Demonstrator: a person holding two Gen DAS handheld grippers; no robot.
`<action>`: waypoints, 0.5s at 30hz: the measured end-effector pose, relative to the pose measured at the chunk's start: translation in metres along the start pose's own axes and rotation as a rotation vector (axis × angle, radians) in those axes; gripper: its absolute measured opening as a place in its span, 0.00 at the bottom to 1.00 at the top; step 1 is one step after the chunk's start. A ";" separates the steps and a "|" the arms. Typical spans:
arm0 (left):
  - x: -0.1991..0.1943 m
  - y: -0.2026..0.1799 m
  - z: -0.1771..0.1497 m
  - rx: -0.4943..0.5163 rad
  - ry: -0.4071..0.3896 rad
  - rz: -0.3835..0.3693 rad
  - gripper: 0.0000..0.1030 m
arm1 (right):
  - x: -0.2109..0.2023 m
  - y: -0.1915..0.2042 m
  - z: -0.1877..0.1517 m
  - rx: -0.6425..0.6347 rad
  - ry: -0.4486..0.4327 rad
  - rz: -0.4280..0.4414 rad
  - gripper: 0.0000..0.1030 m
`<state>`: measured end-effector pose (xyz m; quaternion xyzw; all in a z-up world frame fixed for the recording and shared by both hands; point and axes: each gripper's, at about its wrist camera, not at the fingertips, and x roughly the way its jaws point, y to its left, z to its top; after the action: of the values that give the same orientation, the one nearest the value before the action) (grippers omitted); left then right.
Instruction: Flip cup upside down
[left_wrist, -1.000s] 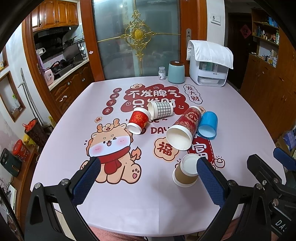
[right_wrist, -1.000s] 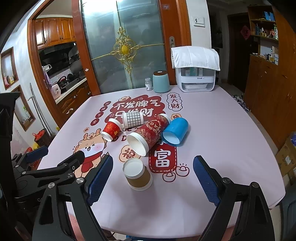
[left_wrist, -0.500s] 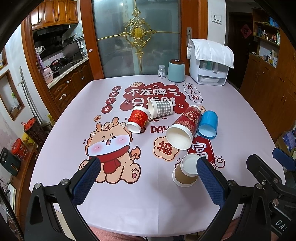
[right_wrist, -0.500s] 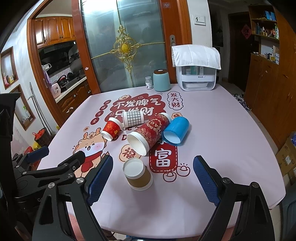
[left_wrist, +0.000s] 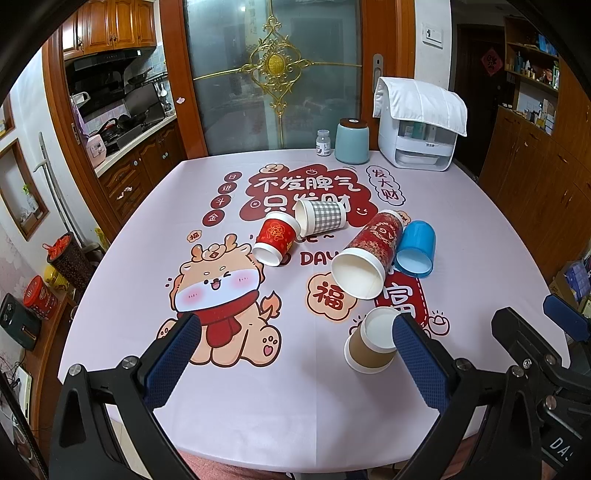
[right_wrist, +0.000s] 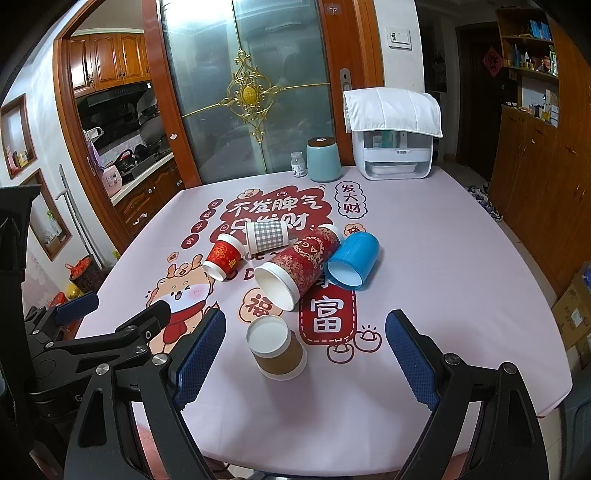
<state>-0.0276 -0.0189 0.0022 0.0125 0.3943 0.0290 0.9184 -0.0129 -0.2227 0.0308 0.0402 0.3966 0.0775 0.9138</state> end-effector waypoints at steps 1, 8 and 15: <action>0.000 0.000 0.000 0.000 0.000 0.001 0.99 | 0.000 0.000 0.000 0.000 0.000 0.000 0.87; -0.001 0.000 0.000 -0.001 0.000 0.001 0.99 | 0.001 0.001 0.000 0.001 0.002 0.001 0.87; 0.000 0.000 0.001 -0.001 0.001 0.000 0.99 | 0.001 0.002 -0.001 0.003 0.004 0.003 0.87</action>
<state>-0.0273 -0.0189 0.0031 0.0122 0.3949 0.0293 0.9182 -0.0126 -0.2208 0.0296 0.0419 0.3987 0.0784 0.9127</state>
